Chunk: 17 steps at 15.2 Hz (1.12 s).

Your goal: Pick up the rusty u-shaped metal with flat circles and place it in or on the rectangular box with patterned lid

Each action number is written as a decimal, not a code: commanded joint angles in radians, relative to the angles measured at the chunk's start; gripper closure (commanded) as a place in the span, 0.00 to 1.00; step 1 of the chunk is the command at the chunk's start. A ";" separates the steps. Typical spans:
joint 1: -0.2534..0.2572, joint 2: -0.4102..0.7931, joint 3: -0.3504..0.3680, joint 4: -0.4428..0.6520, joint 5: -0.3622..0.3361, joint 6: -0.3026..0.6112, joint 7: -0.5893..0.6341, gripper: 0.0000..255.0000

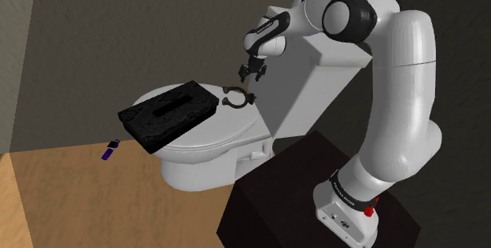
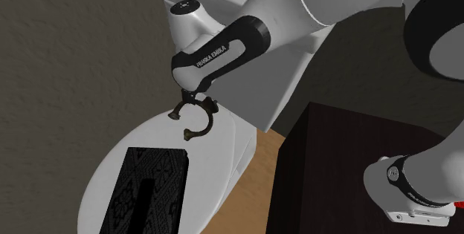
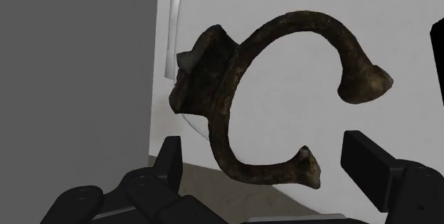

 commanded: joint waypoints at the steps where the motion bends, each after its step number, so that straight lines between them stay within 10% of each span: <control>1: -0.013 0.085 0.000 0.082 0.005 -0.005 0.001 0.00; 6: -0.036 0.278 -0.001 0.296 0.008 -0.046 0.019 0.00; 17: -0.044 0.366 0.009 0.345 0.011 -0.005 0.019 0.00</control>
